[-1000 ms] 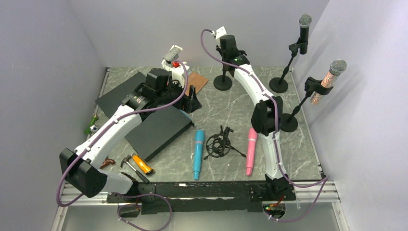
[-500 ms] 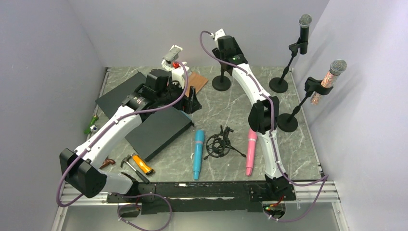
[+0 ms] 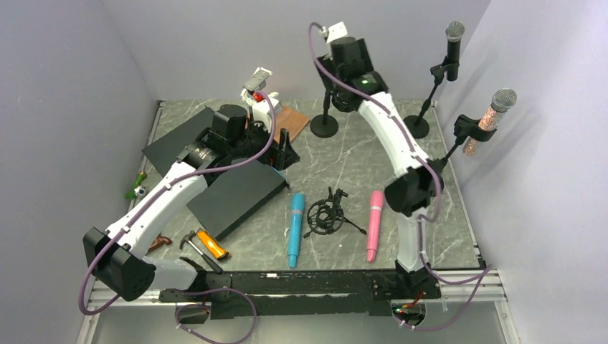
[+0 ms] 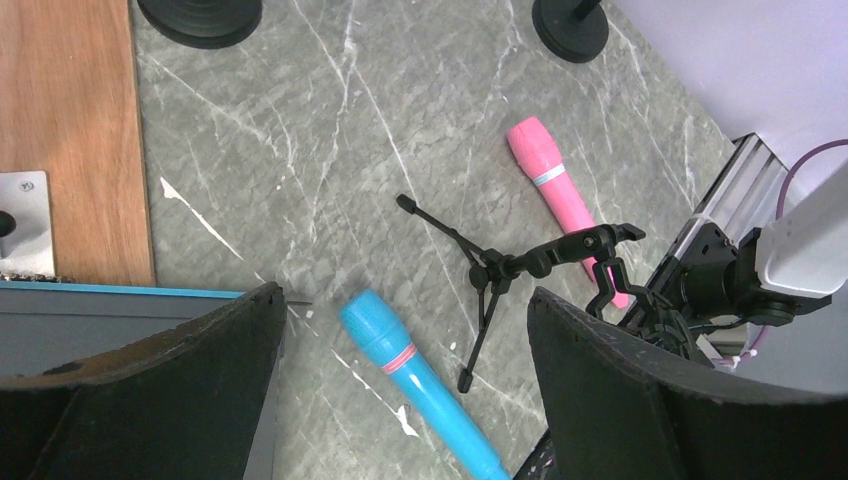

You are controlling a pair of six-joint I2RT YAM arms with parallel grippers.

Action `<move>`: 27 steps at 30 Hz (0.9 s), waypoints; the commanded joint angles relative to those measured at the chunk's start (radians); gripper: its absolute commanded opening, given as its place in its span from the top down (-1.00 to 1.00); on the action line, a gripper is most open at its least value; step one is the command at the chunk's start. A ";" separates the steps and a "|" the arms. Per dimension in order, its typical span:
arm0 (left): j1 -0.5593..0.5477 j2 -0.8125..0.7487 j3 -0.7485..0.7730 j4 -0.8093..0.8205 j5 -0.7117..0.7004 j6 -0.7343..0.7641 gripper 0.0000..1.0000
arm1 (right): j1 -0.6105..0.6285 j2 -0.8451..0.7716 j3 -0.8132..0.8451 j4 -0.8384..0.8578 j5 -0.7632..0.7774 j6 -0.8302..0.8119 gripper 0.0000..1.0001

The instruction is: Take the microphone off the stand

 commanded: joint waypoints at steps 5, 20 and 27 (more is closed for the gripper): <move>0.002 -0.053 -0.010 0.057 0.027 -0.023 -0.89 | -0.004 -0.357 -0.146 -0.090 0.054 0.191 -0.99; -0.005 -0.052 -0.028 0.083 0.066 -0.058 -0.89 | -0.007 -1.257 -1.047 0.078 0.311 0.441 -0.99; -0.029 -0.046 -0.025 0.078 0.061 -0.049 -0.92 | -0.006 -1.380 -1.137 0.003 0.595 0.458 -0.99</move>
